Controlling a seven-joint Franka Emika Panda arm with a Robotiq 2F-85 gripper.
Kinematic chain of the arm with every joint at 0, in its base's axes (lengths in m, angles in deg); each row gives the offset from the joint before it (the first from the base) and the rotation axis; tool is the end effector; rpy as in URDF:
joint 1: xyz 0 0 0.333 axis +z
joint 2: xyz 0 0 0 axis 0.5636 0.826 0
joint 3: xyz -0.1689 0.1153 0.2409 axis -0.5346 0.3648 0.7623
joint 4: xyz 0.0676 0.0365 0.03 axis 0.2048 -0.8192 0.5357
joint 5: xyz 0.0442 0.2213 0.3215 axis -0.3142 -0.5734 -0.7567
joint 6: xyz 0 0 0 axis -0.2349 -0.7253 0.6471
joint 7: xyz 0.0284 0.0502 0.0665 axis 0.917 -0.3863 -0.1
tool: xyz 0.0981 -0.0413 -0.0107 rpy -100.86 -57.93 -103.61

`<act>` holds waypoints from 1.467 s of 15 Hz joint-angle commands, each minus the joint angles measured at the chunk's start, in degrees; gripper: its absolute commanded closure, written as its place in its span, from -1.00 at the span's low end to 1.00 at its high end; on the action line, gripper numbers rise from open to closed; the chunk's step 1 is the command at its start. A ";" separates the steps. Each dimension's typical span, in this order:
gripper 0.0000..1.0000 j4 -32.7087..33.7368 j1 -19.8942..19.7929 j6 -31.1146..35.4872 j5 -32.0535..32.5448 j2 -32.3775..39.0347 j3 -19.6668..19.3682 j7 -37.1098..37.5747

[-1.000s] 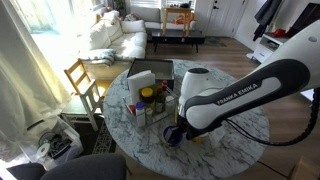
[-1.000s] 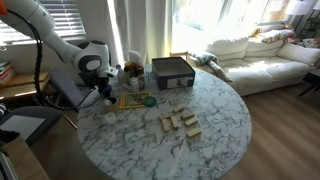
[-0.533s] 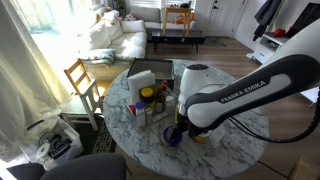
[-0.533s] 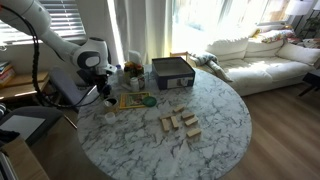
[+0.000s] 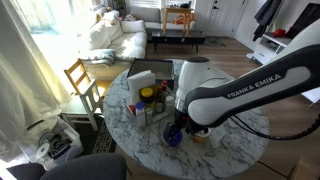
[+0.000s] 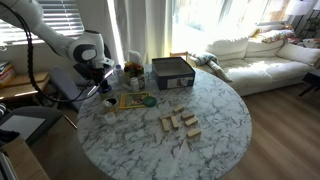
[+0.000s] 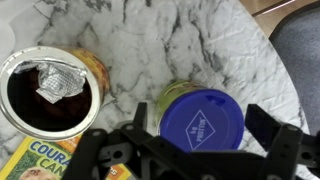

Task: Pick up the yellow can with a blue lid and put it on the yellow can without the lid and then pick up the measuring cup and put it on top of the stacked yellow cans

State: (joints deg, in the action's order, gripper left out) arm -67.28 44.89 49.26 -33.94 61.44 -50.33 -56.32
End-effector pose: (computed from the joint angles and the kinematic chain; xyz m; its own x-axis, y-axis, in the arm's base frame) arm 0.5624 0.1623 0.2476 0.9938 -0.0931 -0.0612 -0.0990 -0.9899 -0.1012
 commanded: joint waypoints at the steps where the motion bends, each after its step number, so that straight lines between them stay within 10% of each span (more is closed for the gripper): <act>1: -1.00 0.58 1.36 0.39 1.89 0.81 0.06 1.08; 9: -1.00 1.63 4.50 0.84 11.58 3.00 -2.28 5.23; 22: -1.00 5.09 4.09 3.39 10.22 7.34 -2.36 5.41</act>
State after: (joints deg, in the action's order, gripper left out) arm -63.44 48.68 51.07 -23.87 66.90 -52.15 -51.13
